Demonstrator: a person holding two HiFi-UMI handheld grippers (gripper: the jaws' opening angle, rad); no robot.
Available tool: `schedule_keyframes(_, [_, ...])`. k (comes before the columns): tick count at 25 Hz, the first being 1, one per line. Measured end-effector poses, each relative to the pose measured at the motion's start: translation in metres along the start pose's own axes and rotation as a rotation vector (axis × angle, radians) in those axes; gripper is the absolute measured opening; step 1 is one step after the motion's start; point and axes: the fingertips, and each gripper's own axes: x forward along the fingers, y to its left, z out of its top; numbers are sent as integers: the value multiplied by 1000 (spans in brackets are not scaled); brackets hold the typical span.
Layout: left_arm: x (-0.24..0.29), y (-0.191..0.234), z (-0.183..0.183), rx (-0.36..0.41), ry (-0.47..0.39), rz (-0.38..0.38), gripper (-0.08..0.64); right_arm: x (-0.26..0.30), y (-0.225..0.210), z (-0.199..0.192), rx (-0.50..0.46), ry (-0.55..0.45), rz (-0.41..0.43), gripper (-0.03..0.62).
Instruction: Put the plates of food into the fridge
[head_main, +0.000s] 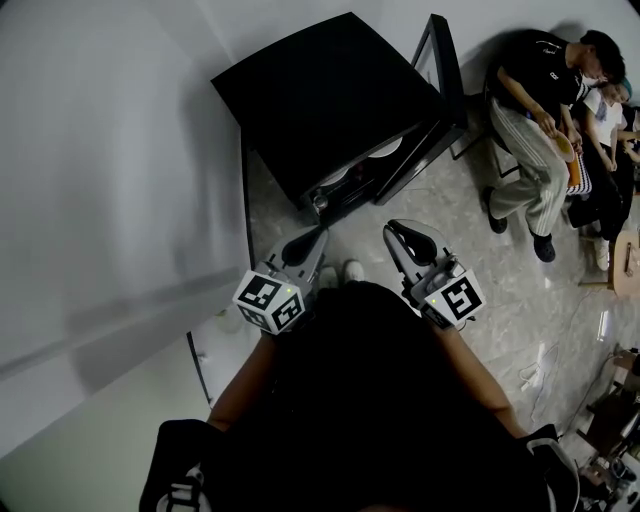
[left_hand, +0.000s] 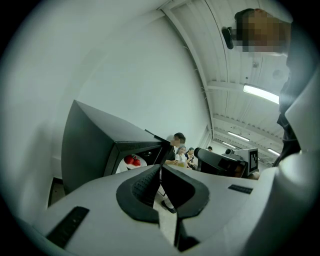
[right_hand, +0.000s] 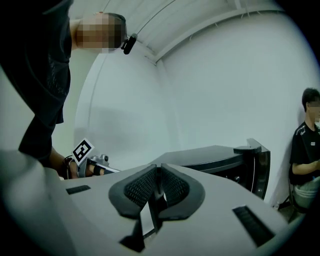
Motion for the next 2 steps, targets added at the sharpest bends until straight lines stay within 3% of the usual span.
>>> schedule_keyframes(2, [0,2,-1,-3,-1,-5,23,1,4,3,-8,-1,-5,40])
